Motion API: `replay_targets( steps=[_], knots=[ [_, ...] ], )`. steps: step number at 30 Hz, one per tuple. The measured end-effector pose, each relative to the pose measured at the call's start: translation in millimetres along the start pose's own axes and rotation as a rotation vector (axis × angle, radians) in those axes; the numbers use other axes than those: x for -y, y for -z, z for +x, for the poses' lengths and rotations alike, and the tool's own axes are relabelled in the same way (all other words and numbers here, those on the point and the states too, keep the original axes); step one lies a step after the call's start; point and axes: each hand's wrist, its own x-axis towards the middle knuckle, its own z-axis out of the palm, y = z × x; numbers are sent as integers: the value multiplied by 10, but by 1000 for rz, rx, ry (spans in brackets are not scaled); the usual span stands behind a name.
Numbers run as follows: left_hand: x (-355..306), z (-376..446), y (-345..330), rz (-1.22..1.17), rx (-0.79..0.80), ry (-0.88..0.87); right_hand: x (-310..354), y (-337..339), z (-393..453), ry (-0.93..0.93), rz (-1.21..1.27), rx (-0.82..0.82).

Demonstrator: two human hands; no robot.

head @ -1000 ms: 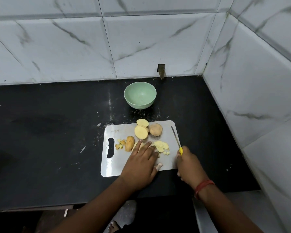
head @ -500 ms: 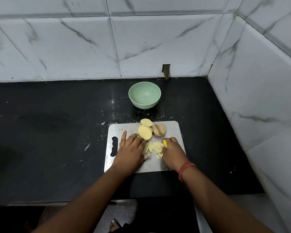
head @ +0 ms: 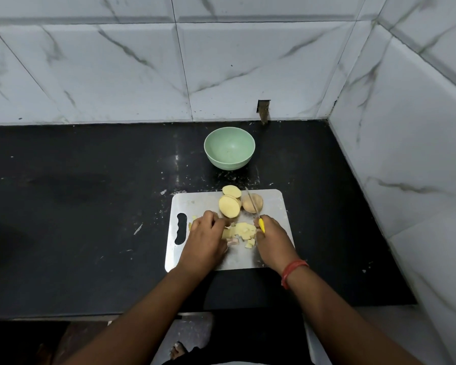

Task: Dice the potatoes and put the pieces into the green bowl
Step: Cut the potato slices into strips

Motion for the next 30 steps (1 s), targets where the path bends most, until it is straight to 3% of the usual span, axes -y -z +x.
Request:
replay_targets(
  steps=[3,7,12,17,21,25,28,30],
  knots=[
    [-31,6,96,-135,13,78,70,-38,-28,-6,137,86],
    [-29,43,212,-258,-57,188,28,-72,-17,-64,128,-45],
    [-110,126,260,-397,-156,281,58,-200,-68,-142,188,112],
    [-284,173,309,-465,-212,344,47,-223,-74,-207,295,29],
    [-345,242,282,-536,-247,382,151,-194,-127,-275,580,111],
    [-467,319,155,-692,-280,488,189,36,-80,-396,882,-111],
    [-663,358,19,-717,-213,507,162,235,-82,-466,1125,-67],
    [-745,369,-58,-683,-124,472,103,287,-75,-478,1136,-80]
  ],
)
